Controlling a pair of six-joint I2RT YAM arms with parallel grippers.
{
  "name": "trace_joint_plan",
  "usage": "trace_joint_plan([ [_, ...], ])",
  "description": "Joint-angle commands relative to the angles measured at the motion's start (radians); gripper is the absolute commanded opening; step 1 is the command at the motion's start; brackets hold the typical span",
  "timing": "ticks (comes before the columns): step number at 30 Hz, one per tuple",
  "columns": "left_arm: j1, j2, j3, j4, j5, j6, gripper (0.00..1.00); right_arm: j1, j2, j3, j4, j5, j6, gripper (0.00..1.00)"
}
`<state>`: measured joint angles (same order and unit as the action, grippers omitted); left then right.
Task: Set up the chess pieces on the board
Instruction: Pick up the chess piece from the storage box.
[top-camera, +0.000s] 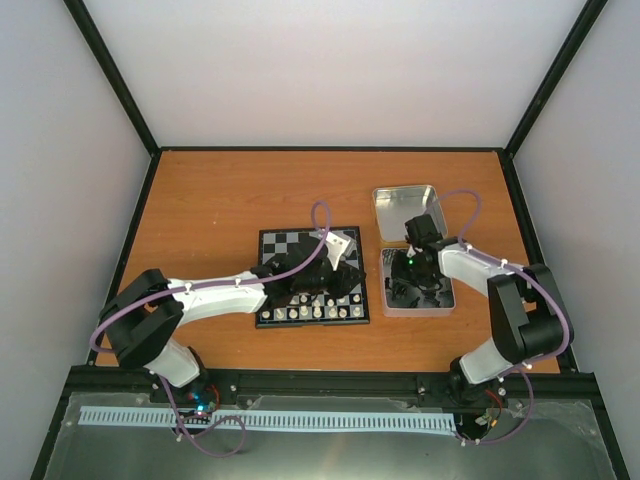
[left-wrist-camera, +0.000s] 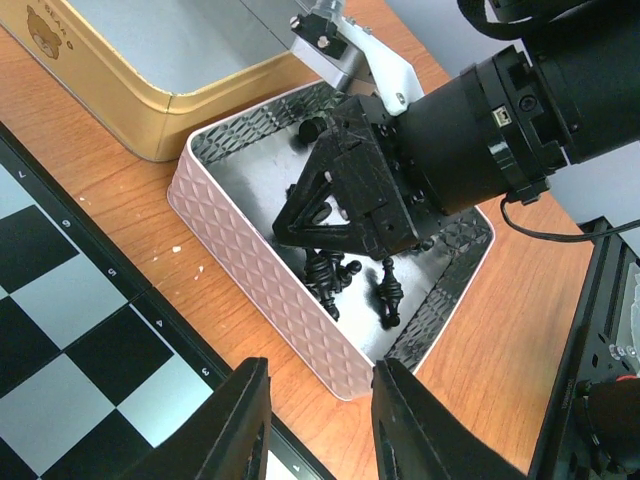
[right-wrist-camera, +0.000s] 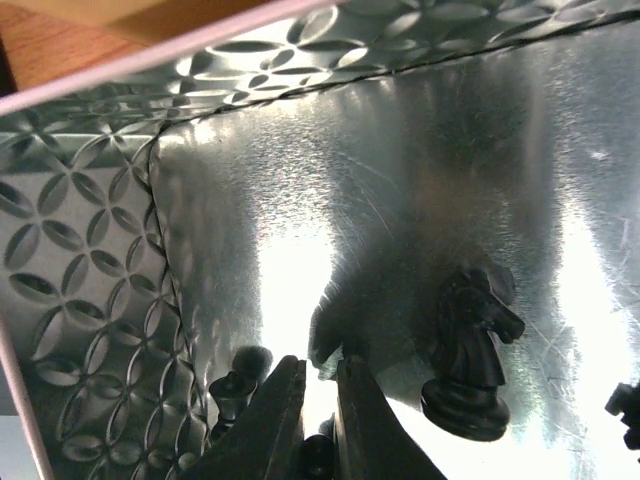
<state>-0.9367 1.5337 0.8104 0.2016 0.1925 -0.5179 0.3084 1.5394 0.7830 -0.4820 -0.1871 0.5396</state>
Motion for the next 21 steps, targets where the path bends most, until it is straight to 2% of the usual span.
trace_joint_plan([
  [1, 0.012, -0.033, -0.008, 0.018, -0.001, -0.010, 0.28, 0.004, -0.036, -0.008, -0.014, 0.024, 0.001, 0.09],
  [4, 0.012, -0.037, -0.010, 0.017, -0.001, -0.017, 0.29, 0.005, -0.063, -0.011, -0.012, 0.029, -0.001, 0.07],
  [9, 0.016, -0.047, -0.018, 0.033, 0.014, -0.051, 0.56, 0.003, -0.187, -0.015, 0.012, 0.067, 0.024, 0.06],
  [12, 0.020, -0.047, -0.011, 0.039, 0.034, -0.058, 0.63, 0.004, -0.258, -0.014, 0.007, 0.089, 0.056, 0.06],
  [16, 0.021, -0.020, 0.028, 0.058, 0.104, -0.058, 0.66, 0.003, -0.335, -0.020, 0.006, 0.036, 0.102, 0.06],
  [21, 0.021, 0.029, 0.067, 0.127, 0.198, -0.091, 0.65, 0.004, -0.437, -0.067, 0.082, -0.127, 0.213, 0.06],
])
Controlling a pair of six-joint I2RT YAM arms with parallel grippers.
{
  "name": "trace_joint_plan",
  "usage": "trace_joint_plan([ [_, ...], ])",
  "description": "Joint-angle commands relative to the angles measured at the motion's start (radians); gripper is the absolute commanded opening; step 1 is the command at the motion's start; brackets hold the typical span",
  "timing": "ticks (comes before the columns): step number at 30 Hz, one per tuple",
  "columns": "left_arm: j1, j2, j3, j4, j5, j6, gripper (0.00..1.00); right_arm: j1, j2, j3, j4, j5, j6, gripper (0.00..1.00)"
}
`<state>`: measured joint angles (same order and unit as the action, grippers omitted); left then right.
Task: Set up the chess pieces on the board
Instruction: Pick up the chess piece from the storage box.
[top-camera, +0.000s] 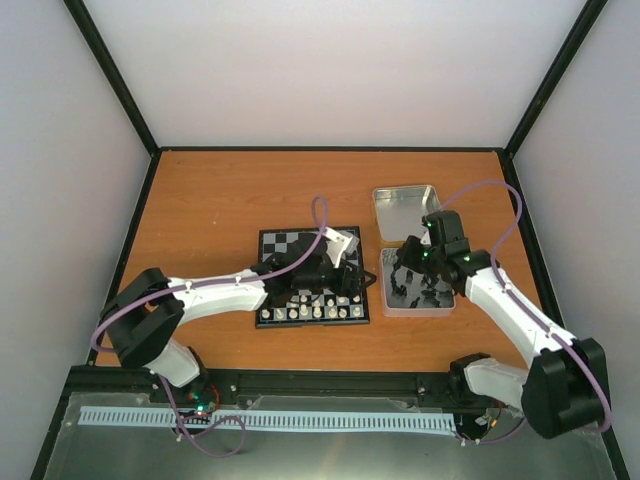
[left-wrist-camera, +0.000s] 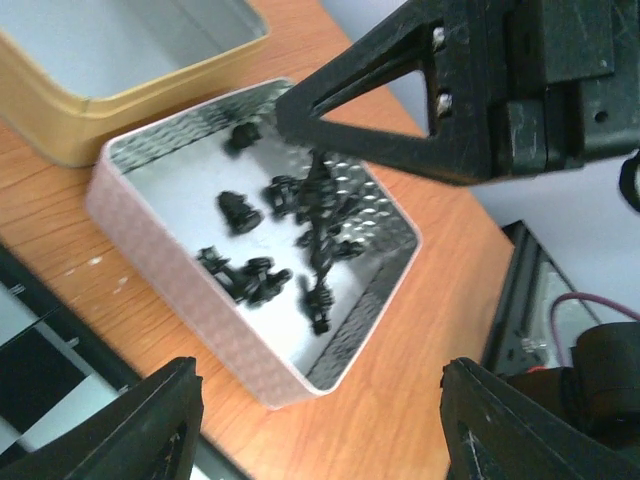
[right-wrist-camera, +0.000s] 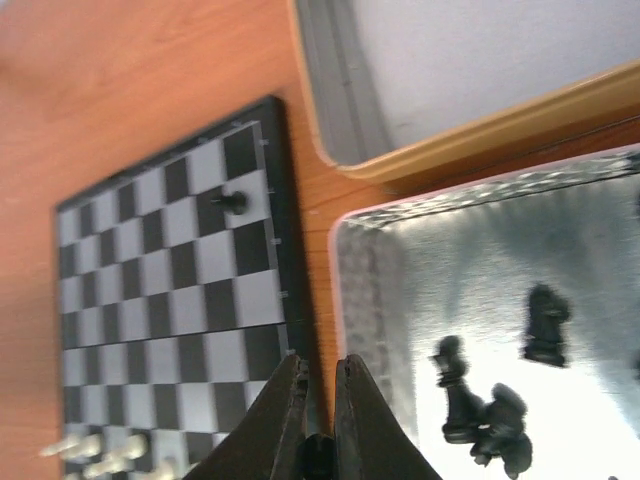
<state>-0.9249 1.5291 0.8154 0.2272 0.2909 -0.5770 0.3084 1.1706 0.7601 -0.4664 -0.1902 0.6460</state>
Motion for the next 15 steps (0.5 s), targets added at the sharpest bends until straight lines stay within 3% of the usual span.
trace_joint_plan([
  [1, 0.009, 0.042, 0.067, 0.122, 0.121, -0.043, 0.64, 0.003, -0.089, -0.060, 0.096, -0.160, 0.137, 0.06],
  [6, 0.009, 0.089, 0.086, 0.189, 0.175, -0.084, 0.55, 0.004, -0.156, -0.119, 0.220, -0.290, 0.251, 0.06],
  [15, 0.009, 0.110, 0.082, 0.200, 0.173, -0.089, 0.36, 0.004, -0.171, -0.109, 0.237, -0.334, 0.260, 0.06],
])
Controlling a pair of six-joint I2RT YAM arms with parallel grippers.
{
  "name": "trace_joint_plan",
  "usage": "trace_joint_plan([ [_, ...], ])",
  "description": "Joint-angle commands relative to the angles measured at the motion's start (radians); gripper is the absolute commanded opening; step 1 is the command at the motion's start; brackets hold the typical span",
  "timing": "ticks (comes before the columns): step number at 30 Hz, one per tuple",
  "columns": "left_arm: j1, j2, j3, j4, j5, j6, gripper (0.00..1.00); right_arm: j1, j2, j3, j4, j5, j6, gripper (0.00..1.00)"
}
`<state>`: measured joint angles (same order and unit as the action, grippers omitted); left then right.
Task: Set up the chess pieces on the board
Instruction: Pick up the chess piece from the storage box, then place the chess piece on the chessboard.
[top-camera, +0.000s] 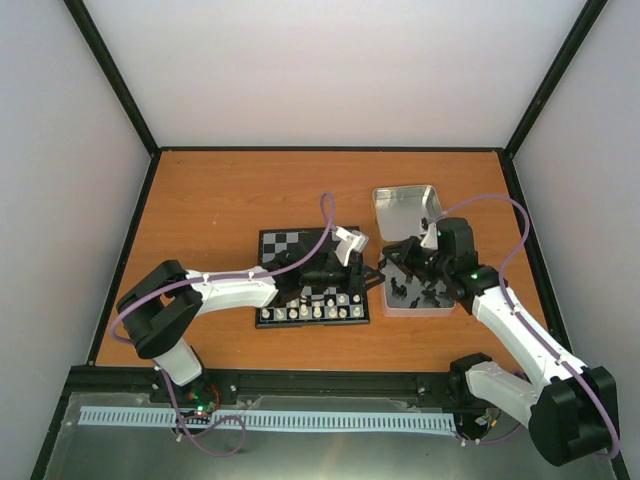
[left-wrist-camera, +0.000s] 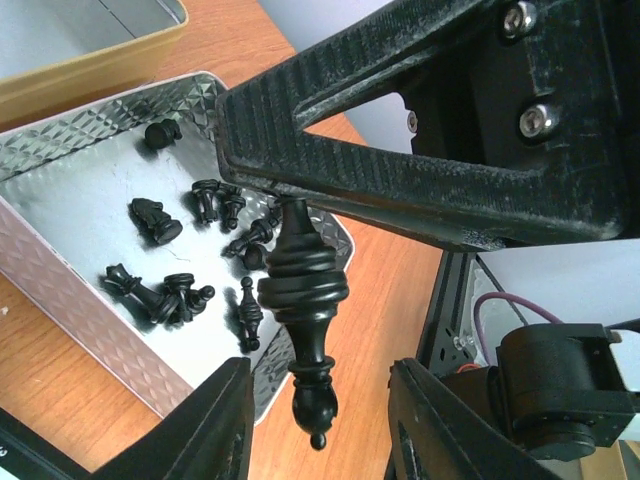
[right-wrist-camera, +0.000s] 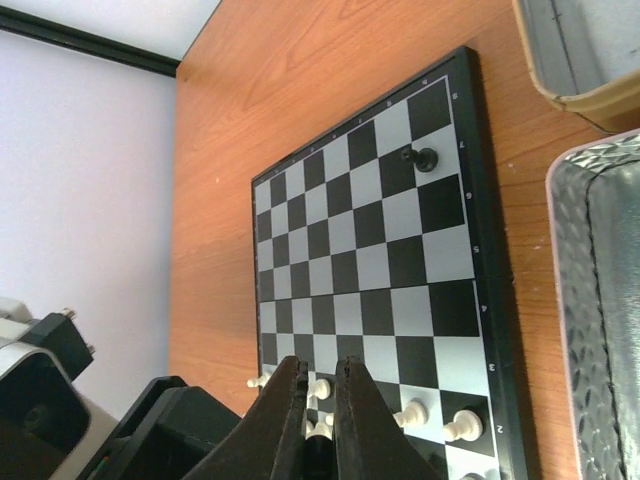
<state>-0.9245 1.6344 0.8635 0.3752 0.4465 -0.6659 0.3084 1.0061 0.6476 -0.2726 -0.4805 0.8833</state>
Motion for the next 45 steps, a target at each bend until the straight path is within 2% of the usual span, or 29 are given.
trace_joint_plan([
  [1, 0.009, 0.006, 0.034, 0.050, 0.017, 0.002, 0.32, 0.004, -0.003, 0.002, 0.048, -0.049, 0.023, 0.06],
  [13, 0.009, -0.004, 0.062, -0.005, -0.091, 0.035, 0.01, 0.004, 0.001, 0.003, 0.029, -0.043, -0.020, 0.05],
  [21, 0.009, -0.036, 0.035, -0.086, -0.147, 0.070, 0.01, 0.004, 0.023, 0.047, -0.002, 0.049, -0.095, 0.04],
  [26, 0.017, -0.140, 0.014, -0.275, -0.306, 0.095, 0.01, 0.036, 0.056, 0.078, 0.020, 0.186, -0.229, 0.05],
  [30, 0.097, -0.300, -0.014, -0.458, -0.454, 0.065, 0.01, 0.144, 0.128, 0.120, 0.069, 0.357, -0.326, 0.05],
  [34, 0.216, -0.518, -0.029, -0.631, -0.559, 0.053, 0.01, 0.264, 0.256, 0.160, 0.170, 0.447, -0.394, 0.05],
  [39, 0.356, -0.715, -0.043, -0.734, -0.560, 0.069, 0.01, 0.350, 0.430, 0.218, 0.292, 0.519, -0.477, 0.05],
  [45, 0.404, -0.773, -0.053, -0.790, -0.516, 0.076, 0.00, 0.413, 0.615, 0.262, 0.452, 0.613, -0.577, 0.05],
])
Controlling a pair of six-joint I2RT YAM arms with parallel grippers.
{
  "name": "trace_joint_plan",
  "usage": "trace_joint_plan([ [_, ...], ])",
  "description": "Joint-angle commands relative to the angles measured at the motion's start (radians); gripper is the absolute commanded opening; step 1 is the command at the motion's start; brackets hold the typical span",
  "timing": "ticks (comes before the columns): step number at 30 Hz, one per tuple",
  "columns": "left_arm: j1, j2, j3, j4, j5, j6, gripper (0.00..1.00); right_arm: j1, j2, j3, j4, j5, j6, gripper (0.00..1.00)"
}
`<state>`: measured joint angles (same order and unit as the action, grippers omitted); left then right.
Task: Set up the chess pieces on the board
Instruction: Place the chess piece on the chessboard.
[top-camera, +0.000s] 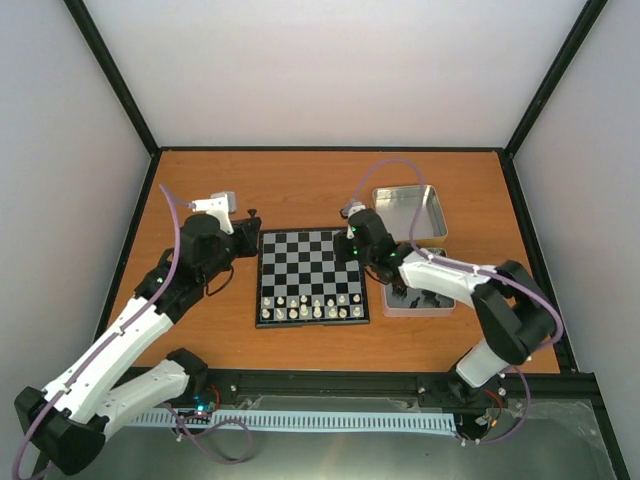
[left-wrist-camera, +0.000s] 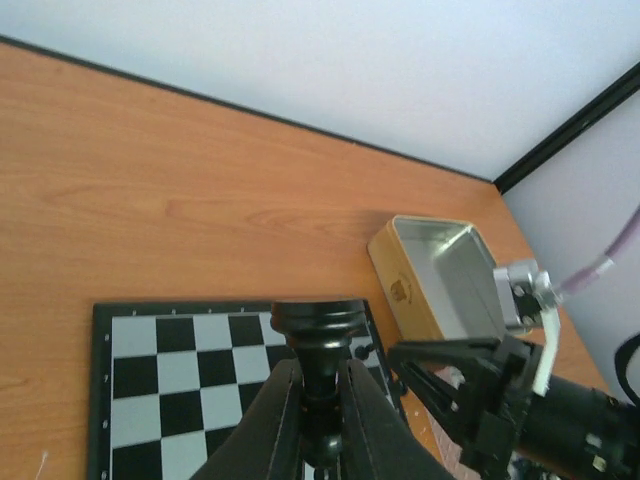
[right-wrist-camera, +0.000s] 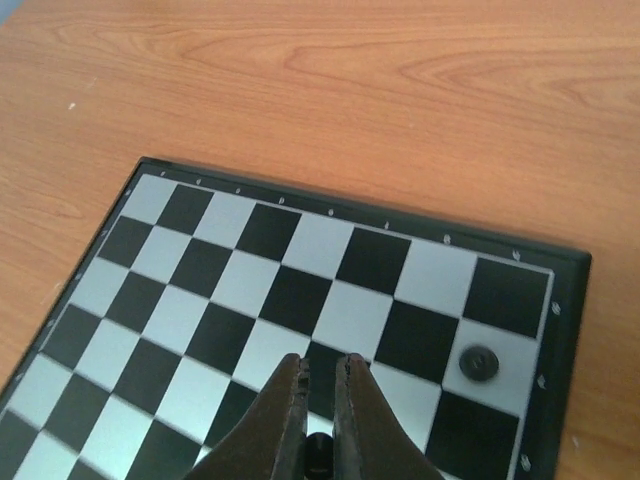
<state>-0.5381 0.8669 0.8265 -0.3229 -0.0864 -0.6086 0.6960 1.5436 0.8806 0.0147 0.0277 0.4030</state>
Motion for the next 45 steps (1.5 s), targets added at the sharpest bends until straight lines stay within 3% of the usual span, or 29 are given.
trace_joint_plan([
  [1, 0.018, -0.006, -0.022, -0.090, 0.024, 0.017, 0.01, 0.025, 0.107, 0.031, 0.190, 0.114, -0.106, 0.05],
  [8, 0.021, 0.005, -0.058, -0.060, 0.063, 0.004, 0.01, 0.025, 0.272, 0.105, 0.237, 0.179, -0.145, 0.04],
  [19, 0.021, 0.037, -0.067, -0.035, 0.074, 0.005, 0.01, 0.021, 0.355, 0.123, 0.261, 0.230, -0.144, 0.05],
  [33, 0.022, 0.021, -0.075, -0.040, 0.070, -0.003, 0.01, 0.010, 0.388, 0.130, 0.266, 0.242, -0.140, 0.05],
  [42, 0.021, 0.014, -0.079, -0.044, 0.064, -0.003, 0.01, 0.008, 0.400, 0.130, 0.266, 0.242, -0.139, 0.09],
  [45, 0.021, 0.011, -0.081, -0.044, 0.061, -0.003, 0.01, 0.008, 0.383, 0.125, 0.258, 0.237, -0.133, 0.15],
])
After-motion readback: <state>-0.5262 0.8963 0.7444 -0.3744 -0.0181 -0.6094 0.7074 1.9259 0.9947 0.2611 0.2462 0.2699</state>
